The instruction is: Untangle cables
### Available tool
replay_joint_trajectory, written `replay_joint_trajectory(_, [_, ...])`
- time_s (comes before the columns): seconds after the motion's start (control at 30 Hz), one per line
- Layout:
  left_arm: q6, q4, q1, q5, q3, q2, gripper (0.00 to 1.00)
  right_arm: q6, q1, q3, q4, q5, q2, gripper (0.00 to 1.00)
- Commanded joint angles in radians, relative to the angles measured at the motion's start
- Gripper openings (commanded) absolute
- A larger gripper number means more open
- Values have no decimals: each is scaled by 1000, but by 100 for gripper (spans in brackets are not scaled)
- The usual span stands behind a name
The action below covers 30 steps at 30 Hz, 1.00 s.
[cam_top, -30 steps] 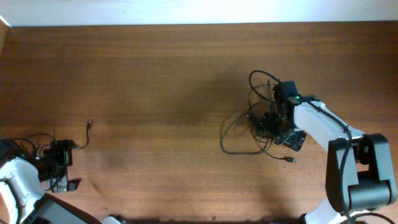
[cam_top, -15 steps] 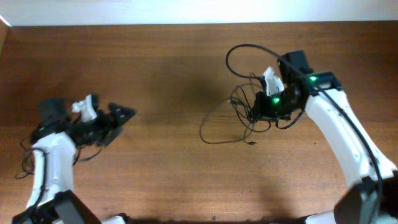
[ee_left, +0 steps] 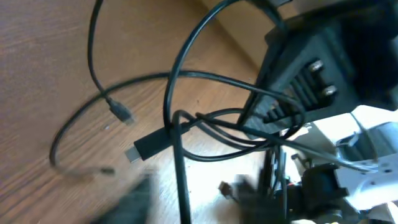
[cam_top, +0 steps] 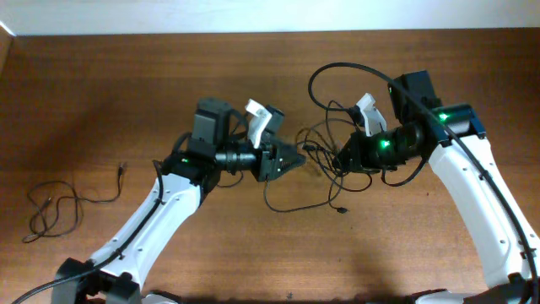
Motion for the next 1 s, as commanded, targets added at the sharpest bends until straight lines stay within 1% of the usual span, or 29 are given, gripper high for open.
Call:
replay_joint_trajectory(0.0, [10,-52,-25,-175,5,4,0,-18,6,8,-17,-23,-23,4])
replay_joint_trajectory(0.07, [9,-66,-10,-212,5,3,0,-17,6,8,-25,10,-23,4])
replay_joint_trajectory(0.1, [8,-64,13,-212,6,-5,0,-17,5,8,-24,69,-23,5])
replay_joint_trajectory(0.13, [-26,-65,61,-211,10,-29,0,23,5,8,-27,211,-23,11])
replay_joint_trajectory(0.17, [-72,-65,135,-211,11,-75,0,112,5,8,-41,431,-22,16])
replay_joint_trajectory(0.23, [-128,-66,268,-207,11,-180,0,240,5,8,-63,695,-22,19])
replay_joint_trajectory(0.27, [-147,-71,313,-207,11,-227,0,291,5,8,-66,768,-22,19])
replay_joint_trajectory(0.3, [-169,-73,358,-206,11,-292,0,319,5,8,-64,790,-22,19])
replay_joint_trajectory(0.33, [-179,-72,387,-203,11,-367,0,381,5,8,-64,795,-22,19])
replay_joint_trajectory(0.37, [-179,-73,388,-203,11,-406,0,401,5,8,-64,781,-22,19])
replay_joint_trajectory(0.4, [-179,-72,384,-189,11,-438,0,407,5,8,-59,738,-22,24])
replay_joint_trajectory(0.43, [-179,-72,371,-158,11,-473,0,402,5,8,-51,643,-22,32])
replay_joint_trajectory(0.47, [-179,-72,356,-141,11,-495,0,350,5,8,-32,503,-22,42])
replay_joint_trajectory(0.5, [-179,-72,347,-135,11,-507,0,295,5,8,-7,308,-22,61])
replay_joint_trajectory(0.57, [-251,-73,342,-136,11,-511,0,232,5,8,37,33,-22,68])
replay_joint_trajectory(0.6, [-270,-76,342,-135,11,-510,0,212,6,8,61,-71,-22,72])
replay_joint_trajectory(0.63, [-272,-77,342,-135,11,-510,0,195,10,8,80,-131,-22,74])
replay_joint_trajectory(0.67, [-280,-76,342,-136,11,-510,0,196,26,8,100,-162,-22,76])
replay_joint_trajectory(0.8, [-385,-72,342,-140,11,-507,0,195,126,8,164,-170,-22,77])
replay_joint_trajectory(0.83, [-435,-72,342,-140,11,-493,0,192,179,8,238,-170,-22,80])
replay_joint_trajectory(0.87, [-458,-72,342,-140,11,-486,0,201,197,8,276,-169,-22,85])
replay_joint_trajectory(0.9, [-510,-72,342,-140,11,-476,0,219,215,8,312,-170,-22,90])
replay_joint_trajectory(0.93, [-560,-69,342,-140,11,-468,0,262,228,8,346,-164,-21,91])
replay_joint_trajectory(0.97, [-582,-60,342,-139,11,-465,0,321,238,8,366,-134,-21,92])
